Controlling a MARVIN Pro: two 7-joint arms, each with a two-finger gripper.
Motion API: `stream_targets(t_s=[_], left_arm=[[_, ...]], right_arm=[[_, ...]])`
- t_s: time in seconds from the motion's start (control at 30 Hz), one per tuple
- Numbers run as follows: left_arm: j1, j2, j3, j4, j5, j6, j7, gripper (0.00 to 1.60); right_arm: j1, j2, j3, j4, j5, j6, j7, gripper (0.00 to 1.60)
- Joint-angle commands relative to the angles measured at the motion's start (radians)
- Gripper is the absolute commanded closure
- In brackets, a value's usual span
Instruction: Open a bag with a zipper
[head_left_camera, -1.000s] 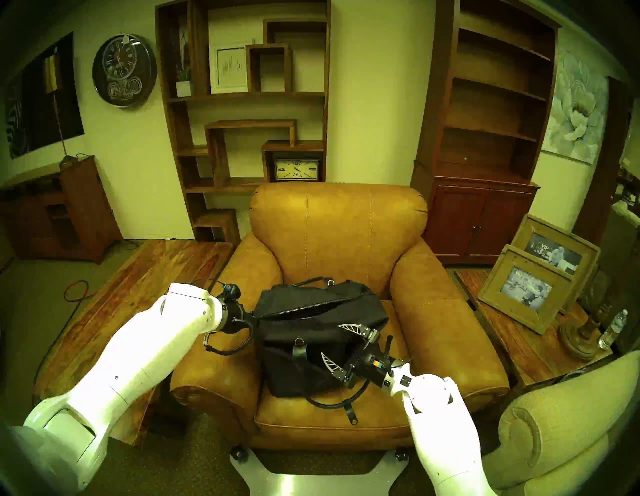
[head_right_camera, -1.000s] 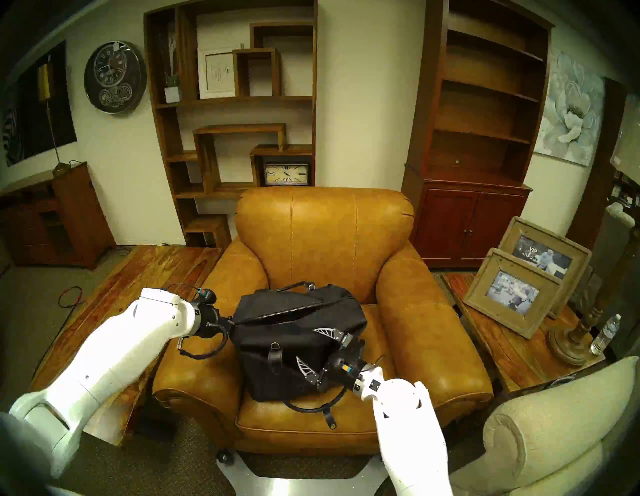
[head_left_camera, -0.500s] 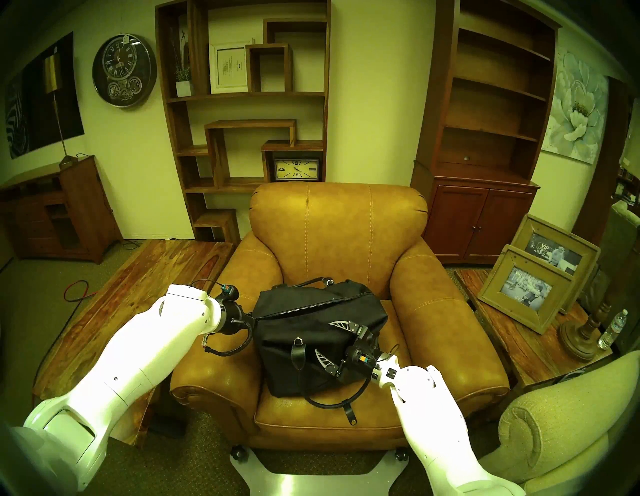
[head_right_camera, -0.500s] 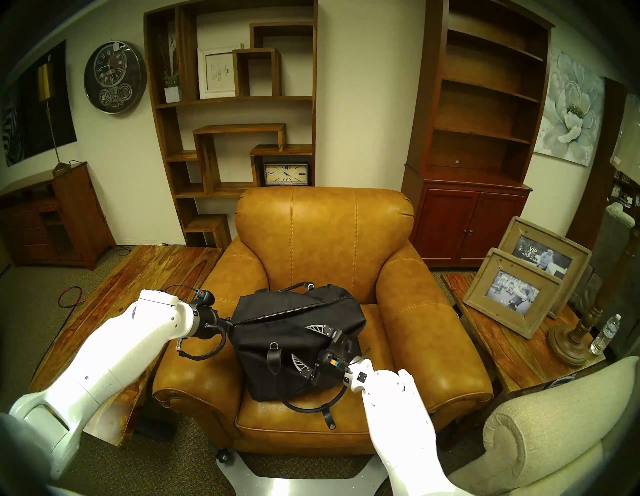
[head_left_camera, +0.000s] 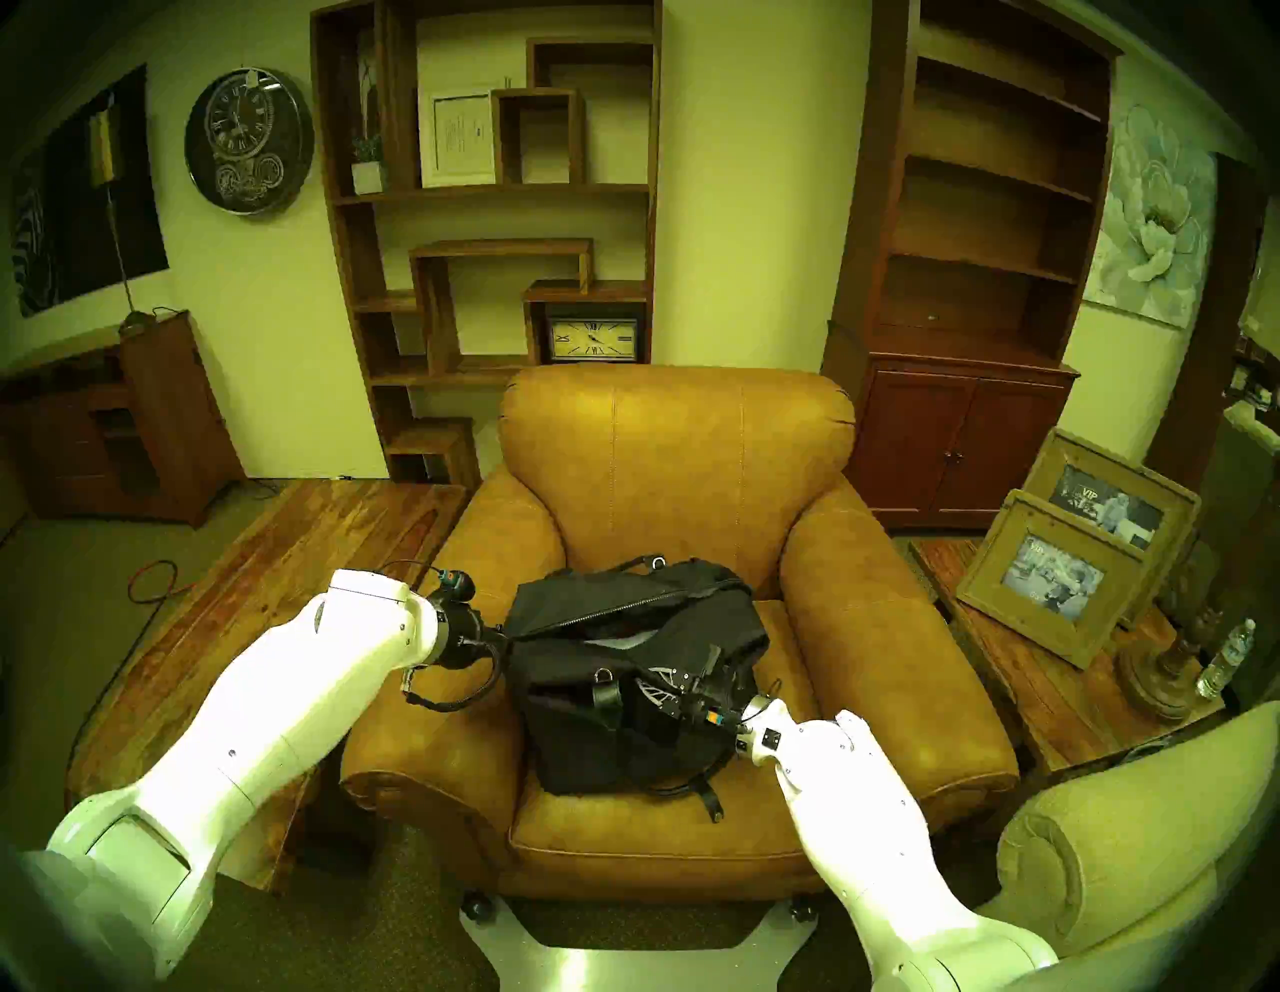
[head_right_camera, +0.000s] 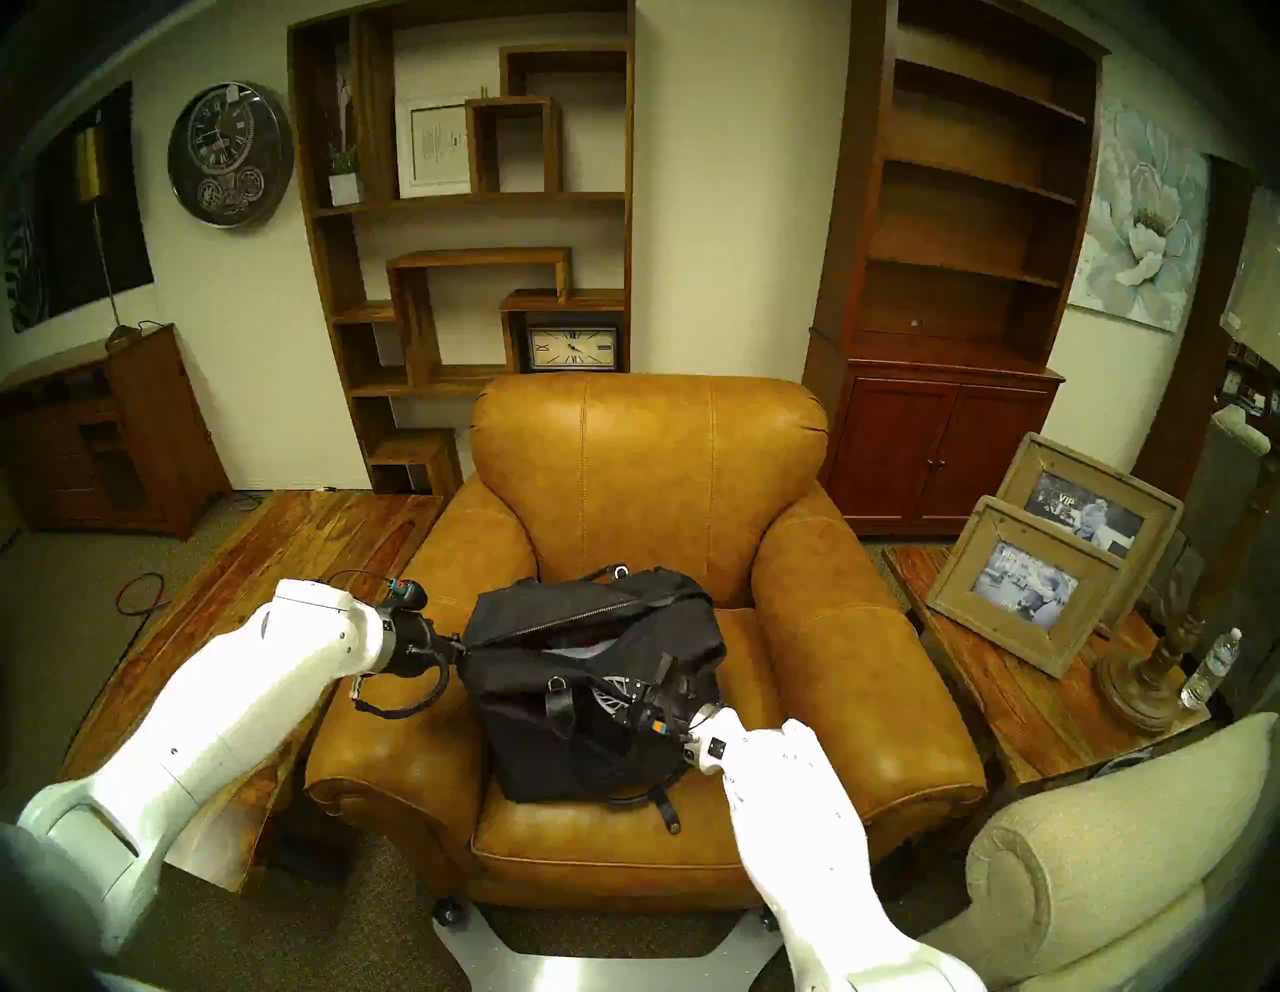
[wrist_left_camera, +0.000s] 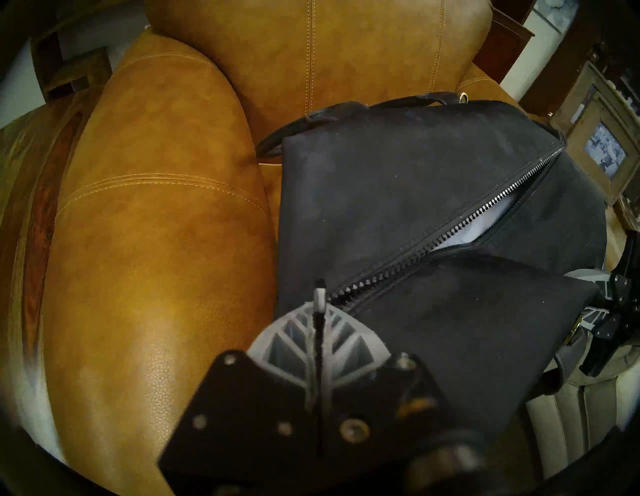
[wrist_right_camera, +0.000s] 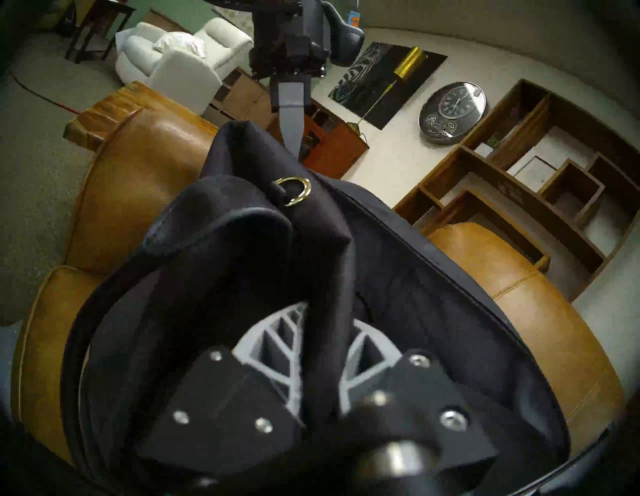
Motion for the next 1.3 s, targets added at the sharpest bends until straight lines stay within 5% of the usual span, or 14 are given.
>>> stream_targets(t_s=[0.0, 0.73, 1.17, 1.2, 1.27], left_arm=[[-0.005, 0.019, -0.042, 0.018, -0.022, -0.012, -0.008, 1.60], [-0.018, -0.043, 0.012, 0.143, -0.021, -0.048, -0.015, 1.60], [-0.084, -0.089, 0.058, 0.231, 0.033, -0.098, 0.039, 1.60], [-0.091, -0.087, 0.059, 0.230, 0.034, -0.100, 0.039, 1.60], [-0.099, -0.084, 0.059, 0.227, 0.033, -0.103, 0.031, 1.60]], right_arm=[[0.049, 0.033, 0.041, -0.001, 0.005, -0.030, -0.063, 1.60], [0.157, 0.060, 0.156, 0.074, 0.020, -0.033, -0.102, 1.60], [0.085, 0.044, 0.190, 0.049, 0.051, -0.114, -0.083, 1.60], [0.075, 0.040, 0.195, 0.041, 0.057, -0.123, -0.082, 1.56], [0.059, 0.038, 0.201, 0.027, 0.065, -0.138, -0.078, 0.91]])
